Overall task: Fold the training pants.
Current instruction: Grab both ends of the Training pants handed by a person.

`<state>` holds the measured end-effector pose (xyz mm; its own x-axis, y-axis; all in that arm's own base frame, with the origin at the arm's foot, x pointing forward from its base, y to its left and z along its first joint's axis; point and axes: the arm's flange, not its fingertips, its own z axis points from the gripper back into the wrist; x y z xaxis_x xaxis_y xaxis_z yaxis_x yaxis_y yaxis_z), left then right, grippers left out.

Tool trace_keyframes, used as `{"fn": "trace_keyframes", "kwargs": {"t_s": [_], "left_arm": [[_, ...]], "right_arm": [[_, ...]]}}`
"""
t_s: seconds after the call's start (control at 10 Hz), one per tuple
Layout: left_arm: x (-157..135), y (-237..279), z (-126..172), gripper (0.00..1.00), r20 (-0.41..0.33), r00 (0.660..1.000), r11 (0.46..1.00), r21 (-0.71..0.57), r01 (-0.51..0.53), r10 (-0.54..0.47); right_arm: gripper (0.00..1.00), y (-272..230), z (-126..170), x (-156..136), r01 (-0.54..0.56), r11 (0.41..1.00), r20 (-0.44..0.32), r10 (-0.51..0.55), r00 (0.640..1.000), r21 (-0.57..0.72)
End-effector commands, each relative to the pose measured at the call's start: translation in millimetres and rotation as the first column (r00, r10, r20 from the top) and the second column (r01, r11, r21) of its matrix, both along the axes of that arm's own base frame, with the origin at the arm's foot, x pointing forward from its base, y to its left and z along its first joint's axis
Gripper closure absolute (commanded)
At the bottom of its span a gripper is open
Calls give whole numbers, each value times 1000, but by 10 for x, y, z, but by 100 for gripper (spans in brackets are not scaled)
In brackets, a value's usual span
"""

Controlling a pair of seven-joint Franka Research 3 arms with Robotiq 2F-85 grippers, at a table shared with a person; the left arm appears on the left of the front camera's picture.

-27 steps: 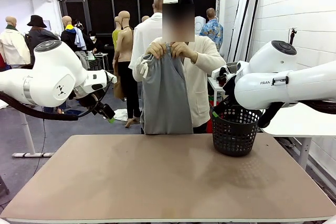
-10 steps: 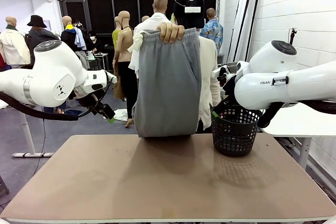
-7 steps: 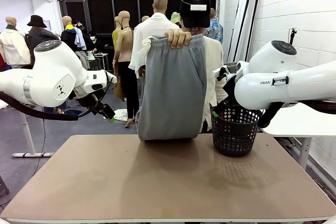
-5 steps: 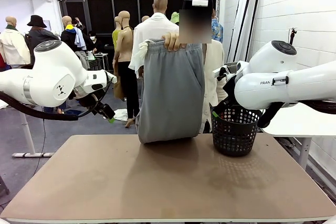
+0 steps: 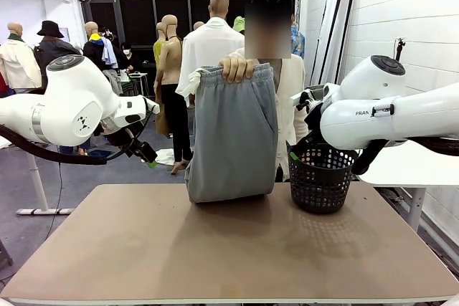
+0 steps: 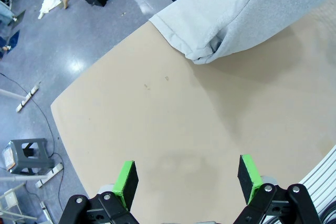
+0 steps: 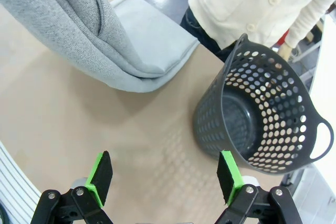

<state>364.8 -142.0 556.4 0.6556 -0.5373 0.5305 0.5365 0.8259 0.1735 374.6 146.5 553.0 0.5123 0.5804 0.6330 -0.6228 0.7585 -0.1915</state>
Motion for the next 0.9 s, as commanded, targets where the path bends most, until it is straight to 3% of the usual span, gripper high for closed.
{"fn": "trace_keyframes", "kwargs": {"t_s": [0.0, 0.2, 0.5, 0.8], "left_arm": [[1, 2, -2, 0, -4, 1000, 1000, 0, -1, 1], [0, 0, 0, 0, 0, 1000, 1000, 0, 0, 0], [87, 34, -16, 0, 31, 999, 998, 65, 13, -15], [222, 5, -157, 0, 90, 993, 994, 75, 74, -81]], "right_arm": [[0, -5, -2, 3, -2, 1000, -2, 2, 1000, 3], [0, 0, 0, 0, 0, 1000, 0, 0, 1000, 0], [0, -29, -79, 43, -103, 994, 33, 105, 994, -47], [0, -70, -197, 101, -275, 959, 41, 278, 960, -70]]}}
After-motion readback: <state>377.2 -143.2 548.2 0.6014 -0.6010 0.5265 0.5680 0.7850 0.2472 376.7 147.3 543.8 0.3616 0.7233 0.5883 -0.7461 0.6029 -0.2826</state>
